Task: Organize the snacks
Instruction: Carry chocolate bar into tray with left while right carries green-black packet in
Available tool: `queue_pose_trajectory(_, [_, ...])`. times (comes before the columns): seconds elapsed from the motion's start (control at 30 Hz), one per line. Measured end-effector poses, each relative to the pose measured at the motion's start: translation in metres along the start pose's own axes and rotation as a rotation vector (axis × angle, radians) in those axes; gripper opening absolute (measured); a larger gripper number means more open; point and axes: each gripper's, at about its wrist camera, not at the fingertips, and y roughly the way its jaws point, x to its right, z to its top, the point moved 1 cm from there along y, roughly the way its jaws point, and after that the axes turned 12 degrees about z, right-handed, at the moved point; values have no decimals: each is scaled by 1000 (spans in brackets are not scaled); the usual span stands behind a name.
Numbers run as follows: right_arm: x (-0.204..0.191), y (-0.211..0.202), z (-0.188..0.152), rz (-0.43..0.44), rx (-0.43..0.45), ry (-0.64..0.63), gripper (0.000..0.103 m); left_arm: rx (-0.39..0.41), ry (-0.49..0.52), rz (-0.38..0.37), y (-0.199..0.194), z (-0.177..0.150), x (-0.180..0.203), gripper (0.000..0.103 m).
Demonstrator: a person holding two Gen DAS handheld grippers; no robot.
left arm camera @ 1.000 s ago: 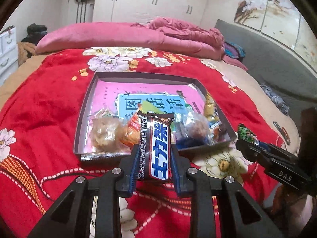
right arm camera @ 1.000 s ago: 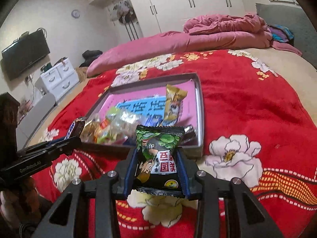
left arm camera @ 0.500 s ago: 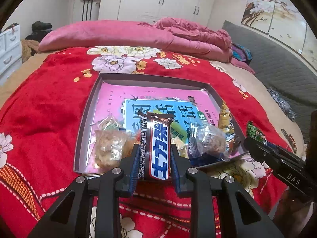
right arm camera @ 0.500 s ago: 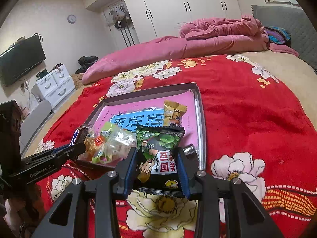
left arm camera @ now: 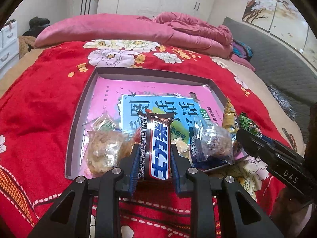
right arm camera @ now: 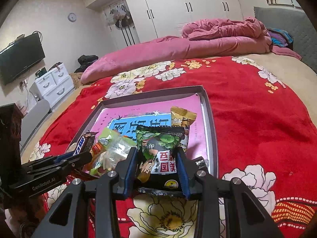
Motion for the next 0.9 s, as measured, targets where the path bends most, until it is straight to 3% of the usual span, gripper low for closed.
queue_pose_trajectory(0.9, [-17,38,4,-15,-40,-66,39,-23,-13,-2,13,3,-2,29])
